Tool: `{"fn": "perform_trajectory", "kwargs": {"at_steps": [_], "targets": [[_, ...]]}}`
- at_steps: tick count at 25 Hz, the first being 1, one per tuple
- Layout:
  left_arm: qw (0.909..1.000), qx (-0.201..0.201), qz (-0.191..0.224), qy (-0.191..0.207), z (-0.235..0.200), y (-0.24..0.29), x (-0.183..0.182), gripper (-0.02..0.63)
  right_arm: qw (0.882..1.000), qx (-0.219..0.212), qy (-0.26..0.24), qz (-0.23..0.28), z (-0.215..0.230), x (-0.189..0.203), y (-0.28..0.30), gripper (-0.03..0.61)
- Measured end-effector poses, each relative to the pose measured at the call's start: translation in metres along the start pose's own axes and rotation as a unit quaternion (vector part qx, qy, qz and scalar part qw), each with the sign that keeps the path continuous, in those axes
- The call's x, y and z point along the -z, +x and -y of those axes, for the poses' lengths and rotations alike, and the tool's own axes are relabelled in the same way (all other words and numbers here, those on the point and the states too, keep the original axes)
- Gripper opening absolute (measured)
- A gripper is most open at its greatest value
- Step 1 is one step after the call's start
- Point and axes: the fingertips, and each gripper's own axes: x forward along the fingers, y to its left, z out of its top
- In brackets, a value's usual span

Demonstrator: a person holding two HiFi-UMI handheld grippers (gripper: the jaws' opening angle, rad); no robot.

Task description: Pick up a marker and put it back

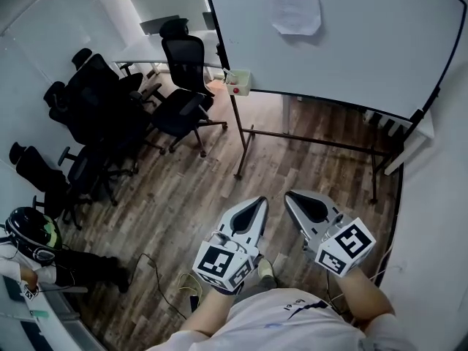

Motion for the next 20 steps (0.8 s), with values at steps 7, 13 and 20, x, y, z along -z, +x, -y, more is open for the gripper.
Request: {"fn": "perform_trajectory", "kwargs": {"at_steps": [7, 13, 20], "targets": [[0.9999, 0.009, 0.006, -0.009, -0.072, 0.032, -0.016, 0.011, 1.0, 0.009, -0.009, -0.01, 0.023, -0.004, 0.075, 0.014], [0.9999, 0.001, 0.004, -0.015, -0.114, 0.057, -0.015, 0.012, 1.0, 0.003, -0.01, -0.018, 0.048, 0.0, 0.118, 0.014], [0.9997, -0.014, -0.014, -0.012, -0.161, 0.108, -0.006, 0.011, 1.0, -0.022, -0.001, -0.017, 0.099, 0.006, 0.174, 0.014]]}}
